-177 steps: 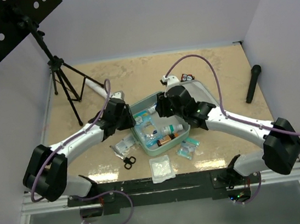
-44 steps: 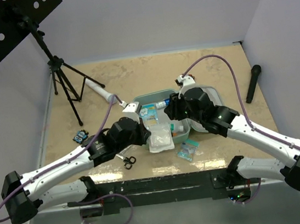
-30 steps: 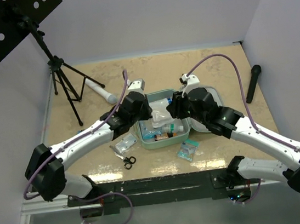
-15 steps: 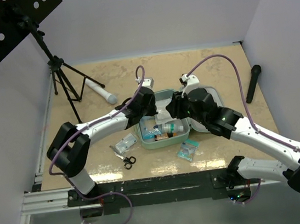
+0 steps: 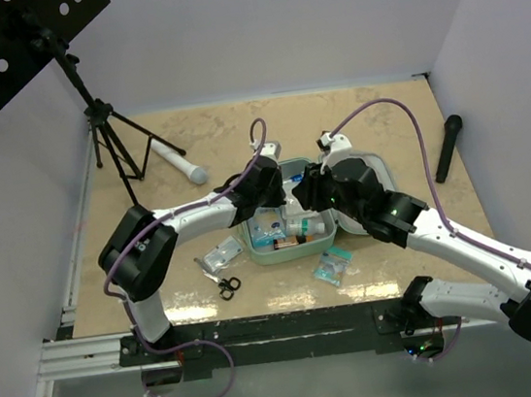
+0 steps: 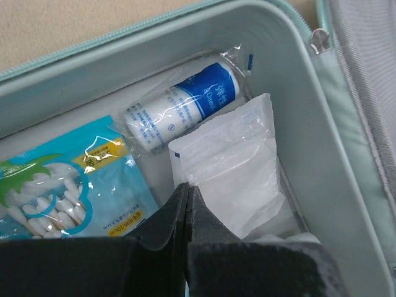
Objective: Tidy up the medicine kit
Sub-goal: Place the medical item at the medicine box.
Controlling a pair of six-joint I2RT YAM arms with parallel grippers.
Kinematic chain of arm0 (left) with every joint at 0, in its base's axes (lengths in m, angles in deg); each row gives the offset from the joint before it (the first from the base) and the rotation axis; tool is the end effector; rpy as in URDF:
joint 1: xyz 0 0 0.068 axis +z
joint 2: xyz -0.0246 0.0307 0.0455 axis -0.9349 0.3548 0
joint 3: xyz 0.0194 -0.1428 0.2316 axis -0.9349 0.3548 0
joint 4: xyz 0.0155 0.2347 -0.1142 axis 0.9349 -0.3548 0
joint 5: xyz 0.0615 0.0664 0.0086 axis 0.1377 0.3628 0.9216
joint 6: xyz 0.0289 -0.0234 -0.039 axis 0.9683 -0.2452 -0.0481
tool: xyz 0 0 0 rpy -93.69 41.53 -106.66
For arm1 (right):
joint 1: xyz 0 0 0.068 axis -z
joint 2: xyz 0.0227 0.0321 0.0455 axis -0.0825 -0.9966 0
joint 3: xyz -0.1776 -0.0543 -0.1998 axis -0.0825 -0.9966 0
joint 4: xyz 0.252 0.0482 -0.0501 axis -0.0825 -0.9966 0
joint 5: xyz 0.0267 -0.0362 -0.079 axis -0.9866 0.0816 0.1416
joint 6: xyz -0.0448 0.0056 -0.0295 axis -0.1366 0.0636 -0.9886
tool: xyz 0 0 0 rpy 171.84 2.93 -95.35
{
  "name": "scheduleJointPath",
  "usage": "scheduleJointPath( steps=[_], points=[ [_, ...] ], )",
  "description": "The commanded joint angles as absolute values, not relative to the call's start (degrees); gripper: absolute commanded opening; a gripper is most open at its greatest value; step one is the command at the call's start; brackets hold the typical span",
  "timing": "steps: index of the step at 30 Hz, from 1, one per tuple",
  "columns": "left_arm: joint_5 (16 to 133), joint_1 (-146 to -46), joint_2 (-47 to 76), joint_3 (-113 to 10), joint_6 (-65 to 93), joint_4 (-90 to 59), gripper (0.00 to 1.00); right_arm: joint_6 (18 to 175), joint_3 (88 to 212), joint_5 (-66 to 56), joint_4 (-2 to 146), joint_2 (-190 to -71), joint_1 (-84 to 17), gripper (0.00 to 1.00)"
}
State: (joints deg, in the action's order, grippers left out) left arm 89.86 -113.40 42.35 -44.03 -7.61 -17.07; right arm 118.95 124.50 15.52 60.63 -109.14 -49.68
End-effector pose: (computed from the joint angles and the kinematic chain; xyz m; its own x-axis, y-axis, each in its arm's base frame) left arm 0.2873 -0.2733 0.1948 -0.7133 -0.0676 -0.6976 0.2768 0.8873 -0.3690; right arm 0.1754 0.1643 0.3181 -0.4996 0.1730 -0.8488 -0.3481 0.8571 0.3796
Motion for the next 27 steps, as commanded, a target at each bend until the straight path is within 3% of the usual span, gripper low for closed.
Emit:
scheduleJointPath(
  steps=[1,9,12,18,24,27],
  points=[
    [88.9,-113.3,44.0,-46.5,-7.8,-15.6,0.0,119.0,123.9,16.4,63.0,-108.1,-49.6,0.4],
    [90.3,-113.3,45.3,-47.7,-9.2,-17.8,0.0,119.0,123.8,16.7,62.6,-107.7,-49.6,0.4],
    [91.0,-113.3,45.1,-48.2,-9.1,-21.2,0.09,119.0,123.7,16.9,62.6,-107.6,-49.6,0.4],
    [91.6,-113.3,44.5,-48.1,-9.1,-23.3,0.15,118.8,123.9,17.4,62.2,-107.4,-49.6,0.4],
    [91.5,-113.3,41.7,-46.6,-9.4,-21.9,0.33,118.9,124.1,17.5,61.9,-106.9,-49.6,0.4],
    [91.1,-113.3,38.9,-45.7,-9.7,-20.0,0.37,118.9,124.0,17.8,61.8,-106.7,-49.6,0.4]
  ],
)
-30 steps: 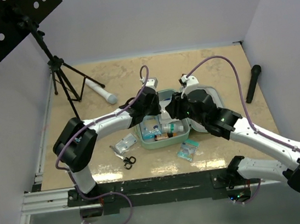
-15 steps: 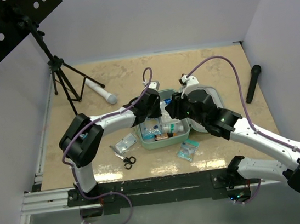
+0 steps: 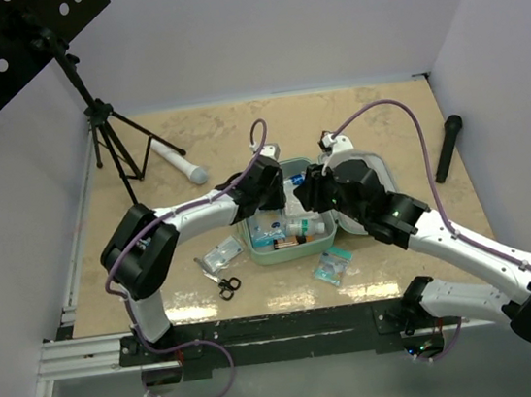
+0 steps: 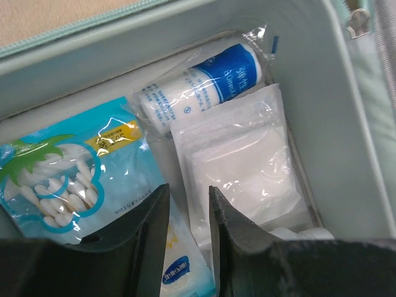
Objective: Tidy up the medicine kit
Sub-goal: Place the medical item at the medicine box.
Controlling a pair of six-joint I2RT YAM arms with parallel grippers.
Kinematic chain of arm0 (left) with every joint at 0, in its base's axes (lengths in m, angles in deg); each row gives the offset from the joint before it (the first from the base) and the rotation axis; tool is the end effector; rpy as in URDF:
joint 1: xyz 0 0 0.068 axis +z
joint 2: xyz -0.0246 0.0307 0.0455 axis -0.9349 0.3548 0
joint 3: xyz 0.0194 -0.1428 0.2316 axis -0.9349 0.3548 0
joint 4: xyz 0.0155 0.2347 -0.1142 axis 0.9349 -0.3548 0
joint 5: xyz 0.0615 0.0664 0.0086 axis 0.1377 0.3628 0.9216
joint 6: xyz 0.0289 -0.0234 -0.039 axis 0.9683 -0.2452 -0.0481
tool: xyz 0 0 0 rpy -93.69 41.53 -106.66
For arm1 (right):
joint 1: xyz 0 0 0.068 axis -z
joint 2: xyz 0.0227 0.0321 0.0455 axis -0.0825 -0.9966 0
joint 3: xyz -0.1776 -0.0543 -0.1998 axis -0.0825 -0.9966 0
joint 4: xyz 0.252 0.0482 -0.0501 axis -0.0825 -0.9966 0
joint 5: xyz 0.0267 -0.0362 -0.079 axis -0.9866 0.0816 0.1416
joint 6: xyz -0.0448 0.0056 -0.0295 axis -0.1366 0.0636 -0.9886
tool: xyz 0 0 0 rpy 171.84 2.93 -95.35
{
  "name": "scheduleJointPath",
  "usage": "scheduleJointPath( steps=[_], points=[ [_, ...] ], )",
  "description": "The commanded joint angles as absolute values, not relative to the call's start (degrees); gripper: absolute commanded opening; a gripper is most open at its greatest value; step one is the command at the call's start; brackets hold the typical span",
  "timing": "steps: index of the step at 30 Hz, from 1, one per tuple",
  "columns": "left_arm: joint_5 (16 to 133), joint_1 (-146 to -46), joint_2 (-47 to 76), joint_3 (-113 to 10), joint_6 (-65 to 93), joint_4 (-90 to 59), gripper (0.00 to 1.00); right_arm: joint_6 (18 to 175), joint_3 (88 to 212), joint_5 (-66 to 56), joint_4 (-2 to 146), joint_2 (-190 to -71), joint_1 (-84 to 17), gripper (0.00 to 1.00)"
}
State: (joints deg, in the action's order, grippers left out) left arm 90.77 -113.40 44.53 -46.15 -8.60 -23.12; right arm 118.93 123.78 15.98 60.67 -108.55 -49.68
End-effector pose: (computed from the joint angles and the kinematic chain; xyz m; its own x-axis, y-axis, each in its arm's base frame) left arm 0.2890 -0.2742 0.1833 -0.7635 -0.0371 -0.6448 0.2292 0.9178 -0.3242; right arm 0.1739 0.1623 0.3160 -0.4973 0.1737 -0.8500 -0.3423 0.8610 0.3762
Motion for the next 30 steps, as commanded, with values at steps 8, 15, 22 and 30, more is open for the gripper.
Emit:
scheduleJointPath(
  steps=[8,15,22,30],
  points=[
    [85.5,-113.3,40.5,-46.3,-11.5,-13.3,0.34,119.4,123.5,17.3,62.4,-107.2,-49.6,0.4],
    [83.1,-113.3,45.7,-47.6,-12.3,-11.1,0.16,119.0,123.8,18.2,61.6,-106.9,-49.6,0.4],
    [87.2,-113.3,48.7,-48.6,-12.6,-15.6,0.13,119.0,123.6,18.2,61.8,-107.3,-49.6,0.4],
    [87.4,-113.3,46.0,-44.4,-13.0,-12.6,0.12,118.7,124.0,18.3,61.8,-107.2,-49.6,0.4]
  ],
)
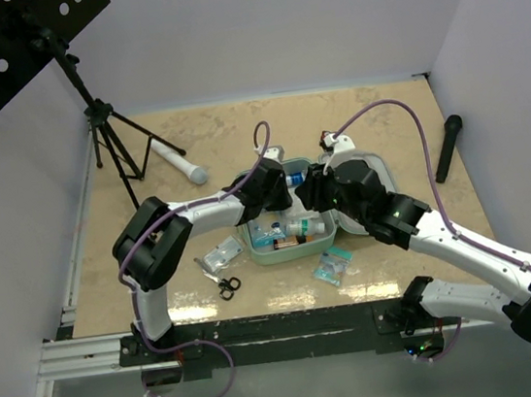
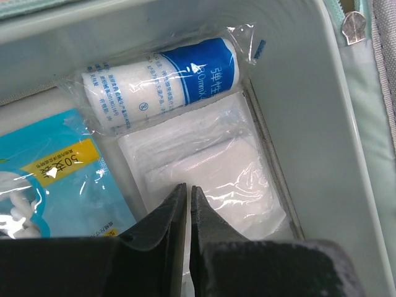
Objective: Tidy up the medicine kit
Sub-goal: Place the medical item at the medicine box, then pick up the medical item at the center of the board.
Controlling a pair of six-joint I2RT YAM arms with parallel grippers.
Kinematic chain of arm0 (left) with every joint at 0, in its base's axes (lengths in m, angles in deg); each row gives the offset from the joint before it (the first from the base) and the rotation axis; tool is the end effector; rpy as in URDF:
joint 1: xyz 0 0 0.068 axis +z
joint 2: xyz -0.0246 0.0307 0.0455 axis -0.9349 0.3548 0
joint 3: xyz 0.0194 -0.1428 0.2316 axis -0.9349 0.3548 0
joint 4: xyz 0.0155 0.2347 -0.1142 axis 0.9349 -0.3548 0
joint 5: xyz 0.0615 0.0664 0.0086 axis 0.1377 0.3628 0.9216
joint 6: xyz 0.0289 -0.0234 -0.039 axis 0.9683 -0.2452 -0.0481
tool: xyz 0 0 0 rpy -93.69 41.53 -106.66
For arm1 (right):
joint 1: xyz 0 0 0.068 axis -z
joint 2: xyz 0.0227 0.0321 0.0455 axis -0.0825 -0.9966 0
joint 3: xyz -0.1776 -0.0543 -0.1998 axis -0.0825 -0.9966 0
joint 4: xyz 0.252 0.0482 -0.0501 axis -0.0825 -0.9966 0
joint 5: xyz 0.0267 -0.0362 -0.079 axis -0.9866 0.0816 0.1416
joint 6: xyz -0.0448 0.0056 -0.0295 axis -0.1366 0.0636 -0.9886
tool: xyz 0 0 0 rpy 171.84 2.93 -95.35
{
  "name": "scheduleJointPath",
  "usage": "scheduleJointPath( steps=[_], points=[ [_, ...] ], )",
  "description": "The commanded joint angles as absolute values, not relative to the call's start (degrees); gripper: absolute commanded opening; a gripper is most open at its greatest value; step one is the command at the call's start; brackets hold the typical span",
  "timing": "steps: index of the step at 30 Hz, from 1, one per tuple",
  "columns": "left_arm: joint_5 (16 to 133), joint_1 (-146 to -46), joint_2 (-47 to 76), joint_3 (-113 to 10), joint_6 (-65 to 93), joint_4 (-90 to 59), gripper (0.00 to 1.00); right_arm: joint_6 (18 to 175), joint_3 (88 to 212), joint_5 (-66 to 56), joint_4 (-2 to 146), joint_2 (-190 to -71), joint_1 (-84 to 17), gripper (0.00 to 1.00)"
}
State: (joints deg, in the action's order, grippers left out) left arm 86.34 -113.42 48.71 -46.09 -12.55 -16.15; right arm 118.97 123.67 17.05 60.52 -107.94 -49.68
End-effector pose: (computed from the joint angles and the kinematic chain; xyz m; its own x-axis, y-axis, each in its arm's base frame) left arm 0.2967 -0.2856 0.1644 -0.7847 -0.0995 -0.6118 0.2259 0.8732 -0.4318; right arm 0.1726 0.1601 0.3175 -0.4866 0.1822 -0.8544 -0.3305 0.8669 0.3731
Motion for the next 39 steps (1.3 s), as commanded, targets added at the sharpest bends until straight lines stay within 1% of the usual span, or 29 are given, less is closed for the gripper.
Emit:
scheduleJointPath(
  steps=[1,3,7,9,13,18,20,24,27,30,32,36,39],
  points=[
    [88.0,-113.3,44.9,-44.0,-12.9,-12.0,0.12,118.8,124.1,18.3,61.7,-107.1,-49.6,0.4],
    [89.5,-113.3,41.7,-43.4,-12.6,-11.0,0.15,118.9,124.2,18.4,61.4,-106.9,-49.6,0.4],
    [91.1,-113.3,34.8,-40.9,-12.6,-7.5,0.27,119.2,124.4,18.5,60.8,-106.1,-49.6,0.4],
    [91.6,-113.3,31.8,-40.0,-12.6,-7.6,0.31,119.3,124.4,18.5,60.4,-105.4,-49.6,0.4],
    [89.1,-115.3,24.7,-35.2,-12.2,-6.3,0.33,119.3,123.8,19.6,59.9,-104.2,-49.6,0.4],
    [93.1,-126.7,20.2,-30.2,-9.6,-8.3,0.33,119.1,123.6,20.3,59.6,-103.8,-49.6,0.4],
    [93.9,-129.6,17.9,-27.2,-10.5,-7.7,0.33,119.3,123.5,20.0,59.4,-103.7,-49.6,0.4],
    [95.4,-131.7,12.2,-21.1,-12.6,-7.3,0.34,120.2,122.7,19.8,59.4,-103.0,-49.6,0.41],
    [95.9,-131.8,9.3,-17.7,-13.6,-8.1,0.38,120.9,121.2,20.1,59.6,-102.1,-49.6,0.41],
    [92.2,-132.4,10.5,-16.0,-13.3,-6.5,0.41,121.4,119.7,20.5,60.3,-102.1,-49.6,0.41],
    [91.1,-134.5,13.3,-16.4,-12.5,-5.2,0.43,121.5,119.5,20.3,60.8,-102.8,-49.6,0.41],
    [92.7,-138.1,19.7,-21.4,-10.7,-6.9,0.44,121.6,120.4,20.2,60.9,-104.4,-49.6,0.41],
    [94.1,-138.5,22.7,-24.2,-10.5,-8.3,0.45,121.4,120.7,20.5,60.5,-104.4,-49.6,0.41]
  ],
)
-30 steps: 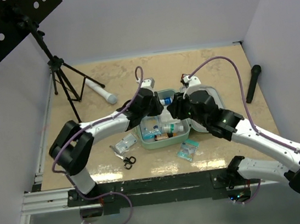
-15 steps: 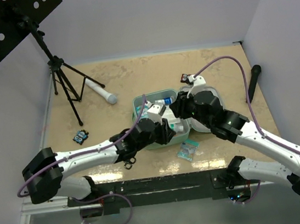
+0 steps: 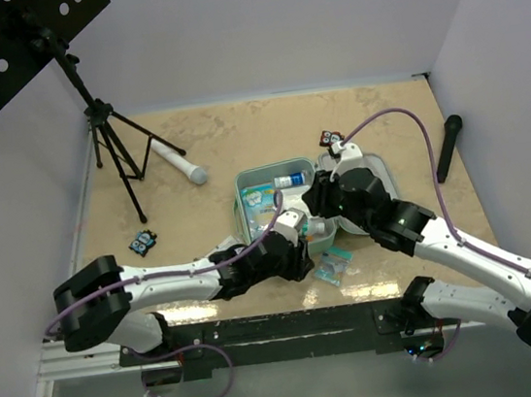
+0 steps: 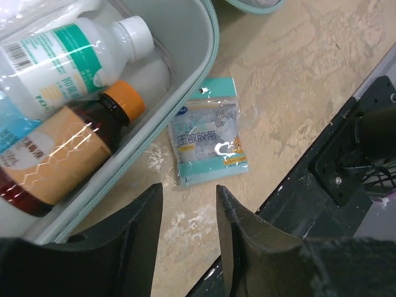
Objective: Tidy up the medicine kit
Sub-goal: Pick up the medical item at the center of the board.
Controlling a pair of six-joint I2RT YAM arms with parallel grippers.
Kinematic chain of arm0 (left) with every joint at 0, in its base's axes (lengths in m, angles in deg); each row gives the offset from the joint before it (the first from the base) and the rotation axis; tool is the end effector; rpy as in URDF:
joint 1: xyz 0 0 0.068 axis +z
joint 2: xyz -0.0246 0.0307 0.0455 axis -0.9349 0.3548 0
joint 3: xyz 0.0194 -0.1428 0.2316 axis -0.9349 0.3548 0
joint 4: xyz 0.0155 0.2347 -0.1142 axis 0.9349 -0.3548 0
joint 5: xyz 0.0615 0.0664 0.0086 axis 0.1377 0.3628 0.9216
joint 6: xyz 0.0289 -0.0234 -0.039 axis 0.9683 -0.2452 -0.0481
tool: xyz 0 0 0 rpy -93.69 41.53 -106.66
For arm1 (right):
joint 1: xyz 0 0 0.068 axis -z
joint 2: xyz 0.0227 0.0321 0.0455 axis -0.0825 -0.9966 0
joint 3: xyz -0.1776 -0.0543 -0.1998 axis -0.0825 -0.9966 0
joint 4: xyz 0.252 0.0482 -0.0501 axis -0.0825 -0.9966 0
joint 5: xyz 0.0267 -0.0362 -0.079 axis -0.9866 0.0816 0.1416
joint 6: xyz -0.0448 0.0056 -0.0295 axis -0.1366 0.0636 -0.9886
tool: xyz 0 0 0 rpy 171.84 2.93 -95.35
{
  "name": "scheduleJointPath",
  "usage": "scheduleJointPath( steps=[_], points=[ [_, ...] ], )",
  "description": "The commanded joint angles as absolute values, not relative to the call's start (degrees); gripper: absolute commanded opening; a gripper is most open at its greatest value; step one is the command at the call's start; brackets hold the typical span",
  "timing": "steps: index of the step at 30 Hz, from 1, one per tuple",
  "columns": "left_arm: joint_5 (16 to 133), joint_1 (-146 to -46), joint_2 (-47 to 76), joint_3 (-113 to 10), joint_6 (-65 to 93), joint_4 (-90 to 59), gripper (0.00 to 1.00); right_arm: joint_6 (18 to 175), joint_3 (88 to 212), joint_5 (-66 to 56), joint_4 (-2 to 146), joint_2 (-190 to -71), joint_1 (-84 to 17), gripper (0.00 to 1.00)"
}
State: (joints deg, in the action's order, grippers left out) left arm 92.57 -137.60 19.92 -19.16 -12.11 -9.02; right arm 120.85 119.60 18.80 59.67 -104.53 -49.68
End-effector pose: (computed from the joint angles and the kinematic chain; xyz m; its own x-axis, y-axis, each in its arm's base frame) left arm 0.1142 -0.2722 0.1984 -0.6870 0.0920 -0.7208 0.5606 0.6983 -0.4451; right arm 0.1632 0.1493 0.3035 -0.5000 0.2020 -0.8421 -0.2858 0.8795 0.3806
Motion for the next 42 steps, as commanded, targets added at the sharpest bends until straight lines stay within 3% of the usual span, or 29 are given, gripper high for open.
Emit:
scheduleJointPath(
  steps=[1,7,10,13,18,19,31,42],
  points=[
    [94.0,-138.5,23.8,-25.0,-10.0,-8.7,0.45,121.4,121.1,20.6,60.4,-104.2,-49.6,0.41],
    [91.6,-138.6,28.1,-28.7,-9.9,-8.5,0.53,120.9,123.1,22.1,57.7,-102.0,-49.6,0.42],
    [88.8,-138.6,27.5,-27.6,-10.2,-6.4,0.71,120.9,123.5,22.4,56.8,-101.1,-49.6,0.42],
    [86.9,-138.6,25.8,-26.0,-9.5,-4.1,0.78,120.9,123.6,22.7,56.5,-100.5,-49.6,0.42],
    [84.0,-138.6,26.6,-27.2,-7.5,-5.2,0.8,121.6,124.6,23.3,55.9,-100.3,-49.6,0.42],
    [83.5,-138.6,27.7,-28.0,-7.1,-6.8,0.87,122.0,125.0,23.6,55.8,-100.0,-49.6,0.42],
    [85.2,-141.5,38.7,-34.8,-1.6,-11.7,0.87,126.2,126.9,27.6,56.0,-91.0,-49.6,0.45],
    [91.2,-143.0,45.0,-40.7,-1.9,-17.5,0.85,126.5,126.2,28.4,55.1,-90.6,-49.6,0.45]
  ],
)
